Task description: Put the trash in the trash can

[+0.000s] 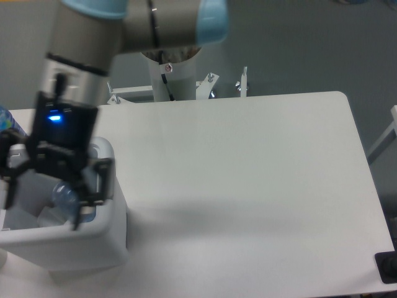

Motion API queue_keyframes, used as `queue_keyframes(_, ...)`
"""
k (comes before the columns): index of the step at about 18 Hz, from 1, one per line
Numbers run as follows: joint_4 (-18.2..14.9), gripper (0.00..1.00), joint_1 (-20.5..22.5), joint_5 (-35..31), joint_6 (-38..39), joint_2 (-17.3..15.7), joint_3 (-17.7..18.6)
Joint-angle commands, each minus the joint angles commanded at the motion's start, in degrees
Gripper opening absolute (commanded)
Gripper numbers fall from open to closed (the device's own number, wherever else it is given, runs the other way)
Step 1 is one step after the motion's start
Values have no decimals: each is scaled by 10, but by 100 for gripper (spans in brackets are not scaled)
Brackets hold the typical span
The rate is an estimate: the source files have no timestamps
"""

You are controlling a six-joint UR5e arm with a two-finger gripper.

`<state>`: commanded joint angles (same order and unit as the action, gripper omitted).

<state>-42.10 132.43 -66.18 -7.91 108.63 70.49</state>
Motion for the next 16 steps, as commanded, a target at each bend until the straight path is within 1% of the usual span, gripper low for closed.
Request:
queue_keyframes(1, -3, 100, 20, -12, -2, 0, 1)
queue_keyframes(4, -5, 100, 59, -87, -7, -3, 3)
queue_keyframes(5, -5, 100, 63, -115, -21, -3, 1)
queue_keyframes(7, -9, 100, 72, -195, -83, -11, 9)
queue_keyframes(8, -19, 100, 79, -235, -117, -18, 19)
queue_keyframes(10, -45, 100, 84, -284, -187, -28, 39)
queue_keyframes(14, -107, 100, 96, -327, -315, -36, 58)
queue_keyframes(15, -112, 100, 101, -339, -334, -37, 61)
queue_keyframes(16, -110, 100, 106, -346, -335, -40, 64)
